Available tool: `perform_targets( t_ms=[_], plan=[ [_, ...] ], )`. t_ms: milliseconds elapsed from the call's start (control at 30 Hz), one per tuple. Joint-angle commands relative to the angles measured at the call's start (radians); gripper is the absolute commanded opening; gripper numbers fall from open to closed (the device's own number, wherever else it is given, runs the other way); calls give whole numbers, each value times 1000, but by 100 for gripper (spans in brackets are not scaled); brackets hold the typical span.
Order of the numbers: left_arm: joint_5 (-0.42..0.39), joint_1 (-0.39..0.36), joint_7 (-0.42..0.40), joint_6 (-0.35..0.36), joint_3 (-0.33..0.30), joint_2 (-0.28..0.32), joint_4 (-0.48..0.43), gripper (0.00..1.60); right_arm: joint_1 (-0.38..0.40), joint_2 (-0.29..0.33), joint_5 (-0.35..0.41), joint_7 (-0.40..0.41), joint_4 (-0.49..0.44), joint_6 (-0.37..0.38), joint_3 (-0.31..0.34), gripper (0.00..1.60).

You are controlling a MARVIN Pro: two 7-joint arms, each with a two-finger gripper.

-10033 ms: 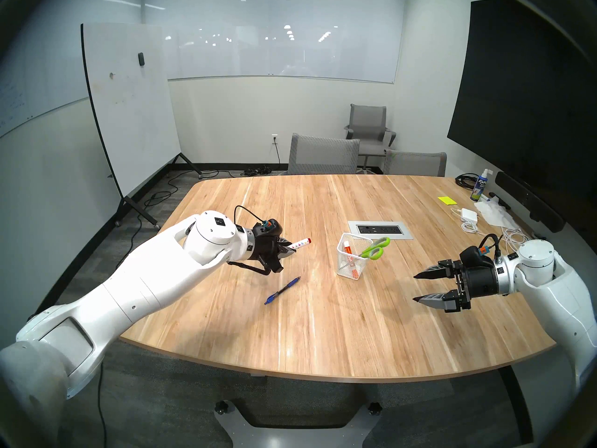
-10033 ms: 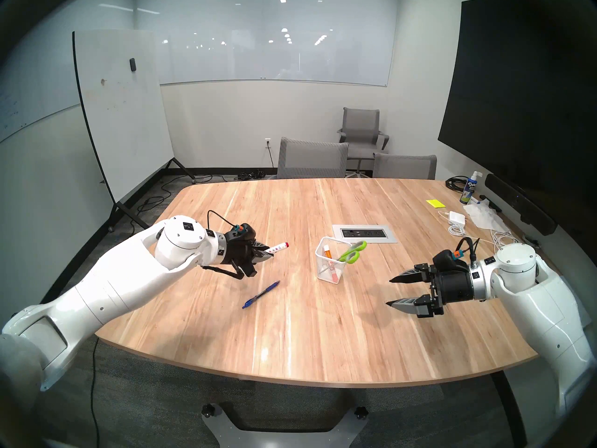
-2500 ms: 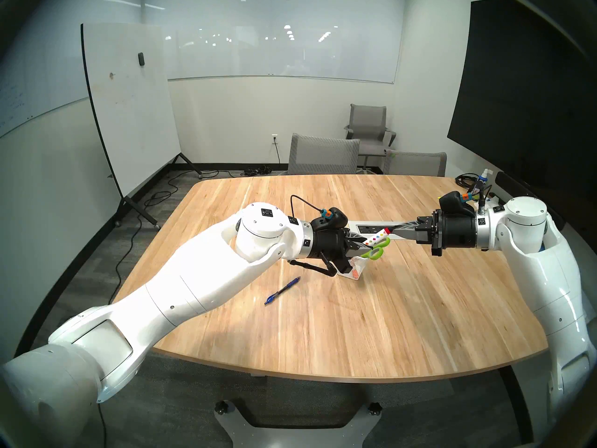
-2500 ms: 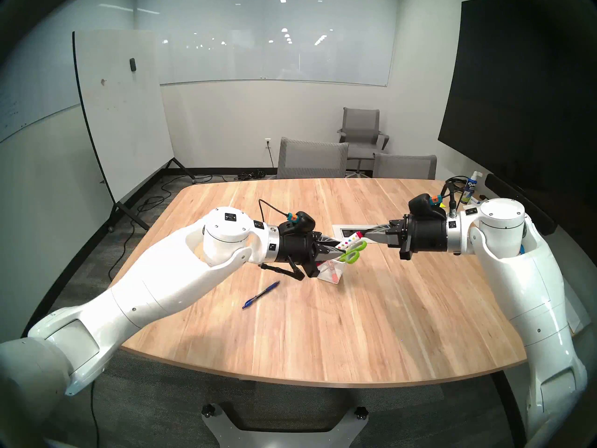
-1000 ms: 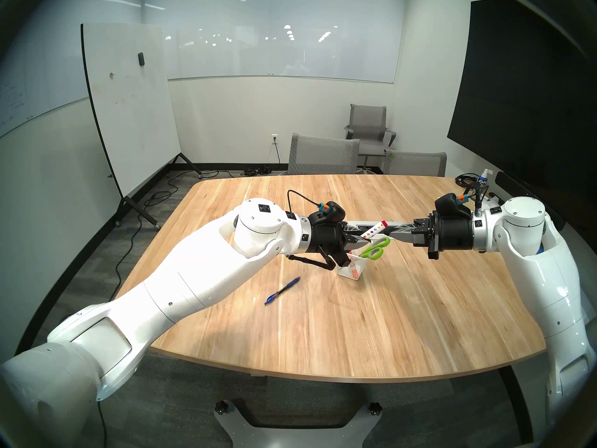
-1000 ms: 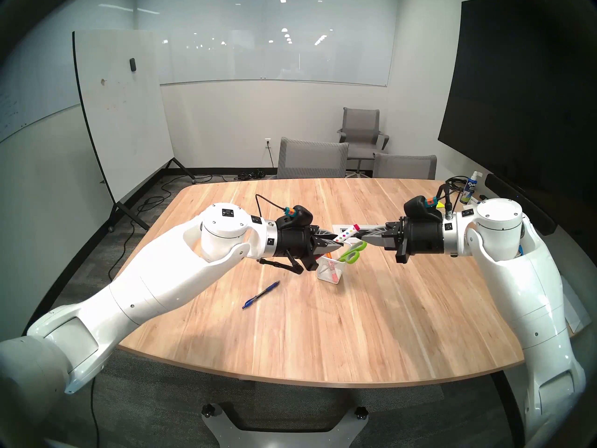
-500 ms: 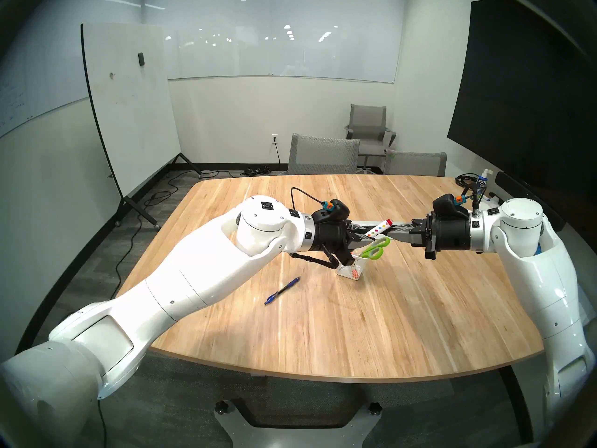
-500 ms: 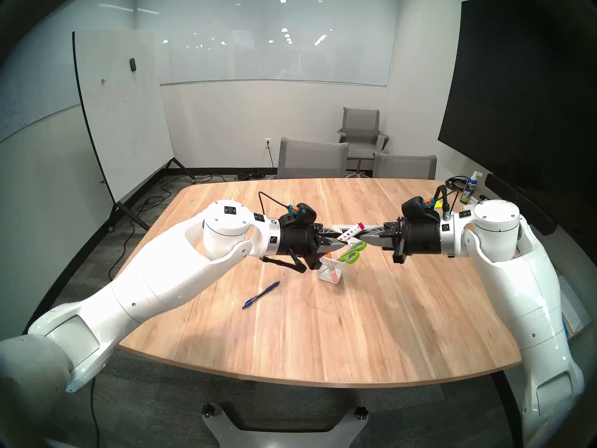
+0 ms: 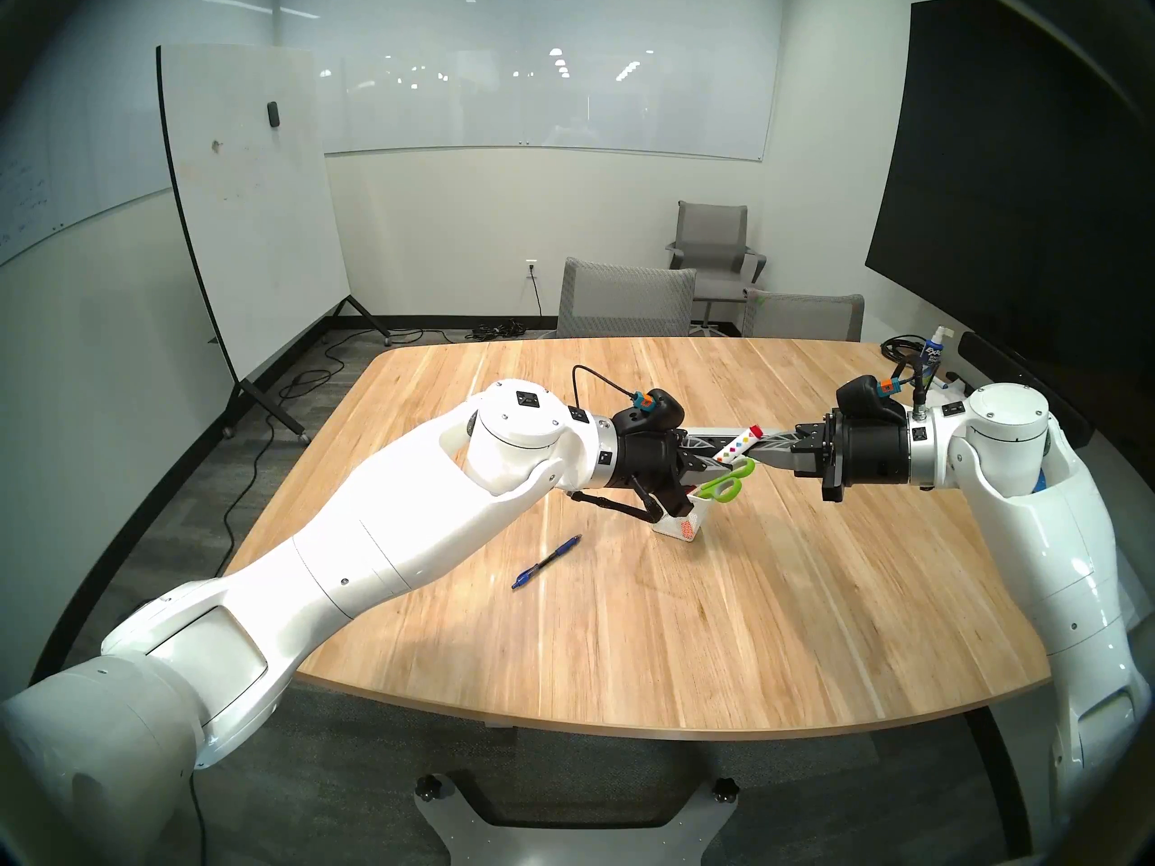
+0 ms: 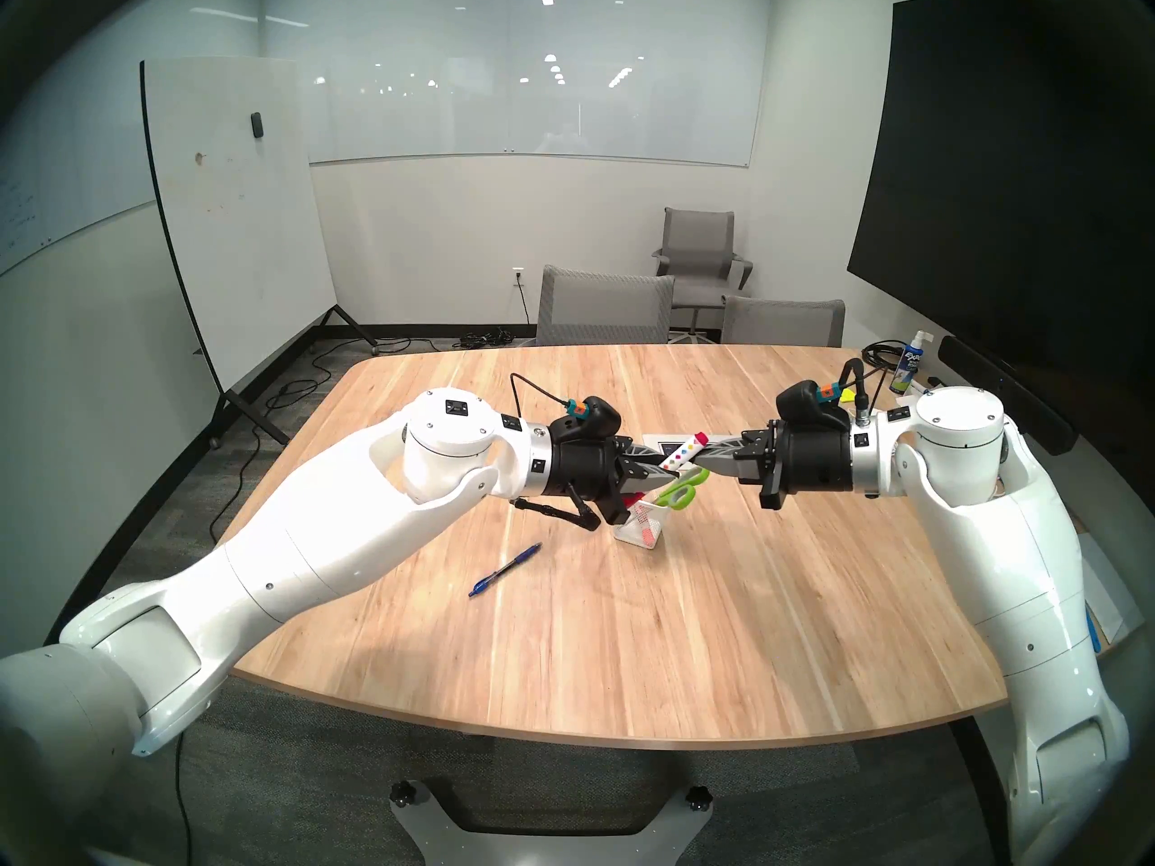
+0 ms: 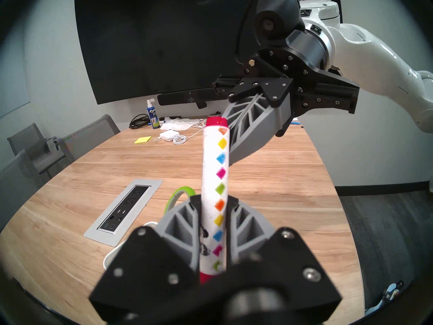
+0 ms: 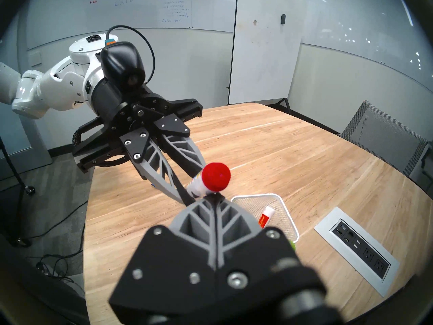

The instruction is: Place the pen, the marker, and the scissors into the pen holder

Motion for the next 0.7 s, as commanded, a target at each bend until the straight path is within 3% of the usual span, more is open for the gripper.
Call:
perform_targets(
  t_ms=[0,667],
  plan=[
    [3,-20,-4,-4,5,-29,7,0,17,2,7,3,-13,-3,13,0],
    [3,-43,-21,-15,23,-61,59,0,11,-4,4,11,-13,5,19,0]
  ],
)
